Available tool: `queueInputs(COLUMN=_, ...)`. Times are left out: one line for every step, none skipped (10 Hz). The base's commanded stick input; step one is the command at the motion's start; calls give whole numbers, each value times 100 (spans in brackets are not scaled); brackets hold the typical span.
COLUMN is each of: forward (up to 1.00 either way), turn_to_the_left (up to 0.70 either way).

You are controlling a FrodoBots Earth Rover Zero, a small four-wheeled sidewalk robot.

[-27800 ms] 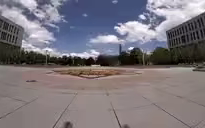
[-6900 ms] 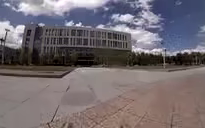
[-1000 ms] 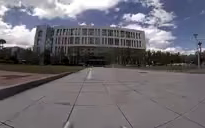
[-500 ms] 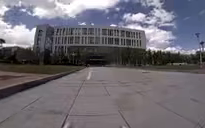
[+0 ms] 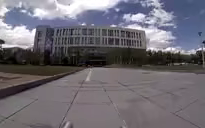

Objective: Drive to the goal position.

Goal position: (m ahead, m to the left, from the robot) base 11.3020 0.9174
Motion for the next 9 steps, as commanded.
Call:
queueInputs(forward=70, turn_to_the_left=0)
queueInputs(forward=70, turn_to_the_left=0)
queueInputs(forward=70, turn_to_the_left=1)
queueInputs(forward=70, turn_to_the_left=13)
queueInputs(forward=70, turn_to_the_left=29)
queueInputs(forward=70, turn_to_the_left=32)
queueInputs(forward=70, turn_to_the_left=21)
queueInputs(forward=70, turn_to_the_left=0)
queueInputs(forward=70, turn_to_the_left=0)
